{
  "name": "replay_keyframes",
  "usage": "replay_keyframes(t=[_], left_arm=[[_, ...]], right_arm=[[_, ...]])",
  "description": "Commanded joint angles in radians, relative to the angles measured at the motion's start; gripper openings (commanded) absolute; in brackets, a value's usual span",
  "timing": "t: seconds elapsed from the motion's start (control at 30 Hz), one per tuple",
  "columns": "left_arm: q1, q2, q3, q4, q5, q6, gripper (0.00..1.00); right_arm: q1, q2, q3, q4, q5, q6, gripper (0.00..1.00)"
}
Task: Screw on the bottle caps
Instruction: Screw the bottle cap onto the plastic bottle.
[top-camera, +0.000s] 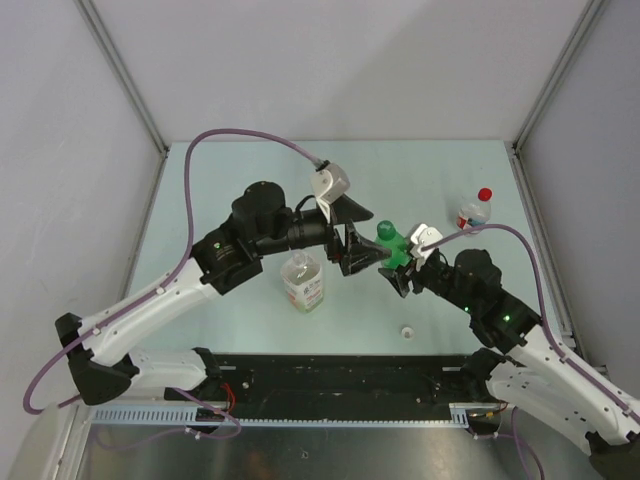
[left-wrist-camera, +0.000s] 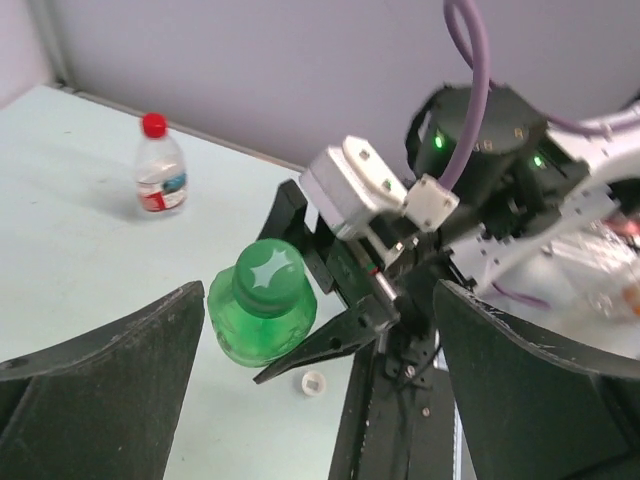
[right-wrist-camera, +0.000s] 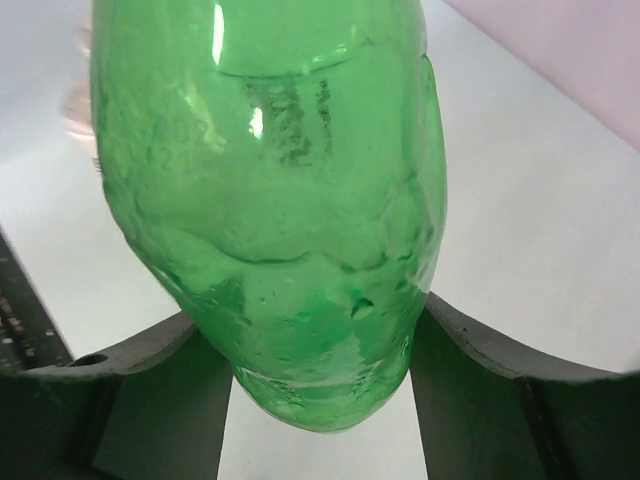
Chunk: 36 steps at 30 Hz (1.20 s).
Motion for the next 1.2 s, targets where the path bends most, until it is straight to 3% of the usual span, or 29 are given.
replay_keyframes(t=[0.0, 0.3, 0.57, 1.0, 1.17], left_arm=[[0.001, -0.003, 0.031, 0.032, -0.245, -0.123, 0.99], [0.002, 0.121, 0.120, 0.025, -0.430, -0.242, 0.78], [0.001, 0.189, 0.141, 0.011, -0.363, -0.264, 0.60], [-0.001, 0.188, 0.111, 0.010, -0.366, -0.278, 0.53], [-0.003, 0.194, 0.103, 0.010, -0.354, -0.278, 0.44]], right_arm=[[0.003, 0.046, 0.047, -0.005, 0.192, 0.025, 0.00], [0.007, 0.065, 0.047, 0.002, 0.197, 0.030, 0.00], [0.012, 0.083, 0.047, 0.002, 0.224, 0.031, 0.00], [0.013, 0.120, 0.062, -0.020, 0.298, 0.053, 0.00], [0.012, 0.120, 0.063, -0.019, 0.301, 0.064, 0.00]])
